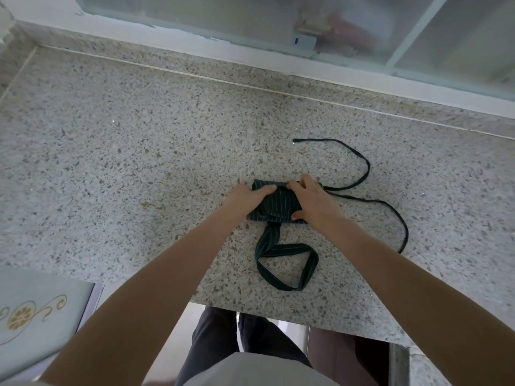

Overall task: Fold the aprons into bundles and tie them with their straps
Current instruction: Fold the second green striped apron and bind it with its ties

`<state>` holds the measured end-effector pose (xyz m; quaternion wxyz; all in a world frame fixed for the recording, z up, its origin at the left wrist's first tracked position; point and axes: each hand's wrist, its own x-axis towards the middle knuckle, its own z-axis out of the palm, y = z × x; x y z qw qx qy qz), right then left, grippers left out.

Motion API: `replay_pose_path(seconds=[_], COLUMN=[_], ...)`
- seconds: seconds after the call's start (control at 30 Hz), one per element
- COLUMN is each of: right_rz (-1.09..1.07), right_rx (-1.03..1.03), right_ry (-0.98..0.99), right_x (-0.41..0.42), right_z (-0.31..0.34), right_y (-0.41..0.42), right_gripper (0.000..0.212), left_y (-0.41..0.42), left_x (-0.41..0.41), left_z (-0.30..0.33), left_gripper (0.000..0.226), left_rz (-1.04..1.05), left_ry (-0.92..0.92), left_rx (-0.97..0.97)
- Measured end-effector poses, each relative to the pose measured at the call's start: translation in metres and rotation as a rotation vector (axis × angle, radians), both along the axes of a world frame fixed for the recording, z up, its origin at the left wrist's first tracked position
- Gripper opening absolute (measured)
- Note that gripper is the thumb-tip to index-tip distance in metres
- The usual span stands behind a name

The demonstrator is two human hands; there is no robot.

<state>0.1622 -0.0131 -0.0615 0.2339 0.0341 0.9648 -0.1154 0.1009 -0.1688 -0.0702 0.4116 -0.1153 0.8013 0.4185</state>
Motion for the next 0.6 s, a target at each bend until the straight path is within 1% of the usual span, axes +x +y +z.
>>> replay_pose_path(seconds=[0.03, 0.07, 0.17, 0.27, 0.33, 0.37, 0.43, 0.5, 0.53, 0.57, 0.6], right_rz=[-0.004, -0.007, -0.005, -0.009, -0.041, -0.09, -0.265, -0.591, -0.754, -0.878, -0.949], right_rx=[0.0, 0.001, 0.006, 0.013, -0.059, -0.145, -0.407, -0.695, -0.803, -0.87, -0.907], right_ry=[0.01, 0.014, 0.019, -0.008, -0.052, -0.075, -0.097, -0.051, -0.026, -0.022, -0.046], right_x=[0.001, 0.003, 0.005, 0.002, -0.001, -0.002, -0.002, 0.0, 0.003, 0.005, 0.008], right_z=[0.0, 0.0, 0.0, 0.001, 0.003, 0.005, 0.011, 0.017, 0.019, 0.02, 0.02], right_y=[0.0, 0.0, 0.0, -0.001, 0.003, 0.007, 0.017, 0.026, 0.028, 0.03, 0.03], right_gripper=[0.071, 0.07, 0.067, 0.067, 0.066, 0.064, 0.055, 0.038, 0.031, 0.028, 0.028], left_y=[0.003, 0.005, 0.012, 0.021, 0.027, 0.028, 0.029, 0.034, 0.038, 0.044, 0.051], left_x=[0.0, 0.0, 0.005, 0.007, 0.007, 0.006, 0.004, 0.003, 0.004, 0.005, 0.007], left_z=[-0.001, -0.004, 0.0, 0.003, 0.008, 0.011, 0.017, 0.025, 0.029, 0.033, 0.035], left_gripper=[0.087, 0.09, 0.073, 0.067, 0.054, 0.047, 0.043, 0.044, 0.045, 0.047, 0.05], left_rz=[0.048, 0.057, -0.066, -0.138, -0.146, -0.152, -0.184, -0.259, -0.309, -0.362, -0.411], left_ry=[-0.019, -0.018, 0.08, 0.195, 0.228, 0.254, 0.325, 0.427, 0.477, 0.53, 0.578], left_rx=[0.015, 0.019, -0.037, -0.113, -0.131, -0.144, -0.18, -0.244, -0.288, -0.34, -0.393])
